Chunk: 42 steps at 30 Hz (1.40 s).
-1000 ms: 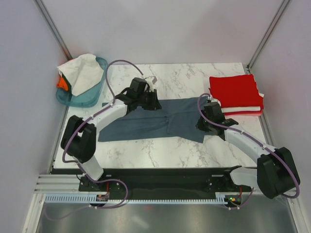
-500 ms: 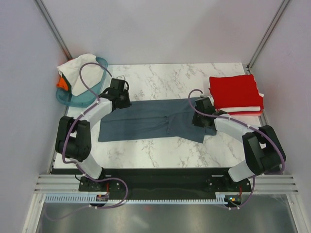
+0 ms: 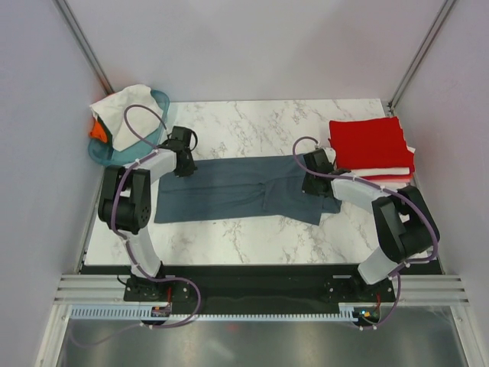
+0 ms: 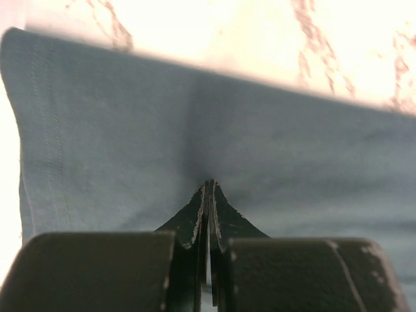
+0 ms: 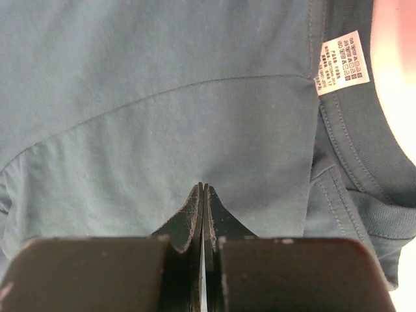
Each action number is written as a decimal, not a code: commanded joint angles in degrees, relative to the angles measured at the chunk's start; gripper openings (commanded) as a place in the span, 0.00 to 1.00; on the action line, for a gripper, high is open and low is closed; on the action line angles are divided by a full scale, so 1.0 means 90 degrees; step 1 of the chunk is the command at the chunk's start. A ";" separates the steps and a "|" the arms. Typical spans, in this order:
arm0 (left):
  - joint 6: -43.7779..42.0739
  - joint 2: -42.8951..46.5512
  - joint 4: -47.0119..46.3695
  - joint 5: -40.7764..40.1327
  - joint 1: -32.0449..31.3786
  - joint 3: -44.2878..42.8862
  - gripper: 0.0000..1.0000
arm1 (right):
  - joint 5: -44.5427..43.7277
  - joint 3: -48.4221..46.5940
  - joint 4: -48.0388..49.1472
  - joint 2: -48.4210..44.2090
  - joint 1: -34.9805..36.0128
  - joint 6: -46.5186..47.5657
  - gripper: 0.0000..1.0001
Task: Fold and stack the t-shirts
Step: Fold the tshirt
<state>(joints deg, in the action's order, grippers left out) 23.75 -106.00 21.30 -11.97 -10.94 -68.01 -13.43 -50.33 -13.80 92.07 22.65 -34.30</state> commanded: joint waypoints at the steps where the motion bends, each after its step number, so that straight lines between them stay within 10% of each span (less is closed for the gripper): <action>1: 0.0301 -0.0301 0.0045 -0.0048 0.0190 -0.0441 0.02 | -0.0207 -0.0199 0.0040 0.0189 0.0012 -0.0075 0.00; 16: 0.1736 -0.0245 0.0055 0.0666 0.0297 0.0475 0.02 | 0.0047 -0.0619 0.0059 0.1078 -0.0641 -0.0251 0.00; 42: 0.2966 0.2692 0.0280 0.0462 -0.1021 0.3238 0.02 | 0.0389 -0.4992 -0.0927 0.4232 -0.1179 0.0432 0.00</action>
<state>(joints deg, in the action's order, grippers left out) 46.57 -86.24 18.55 -4.08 -20.05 -42.83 -9.85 -91.81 -16.84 125.78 12.86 -33.54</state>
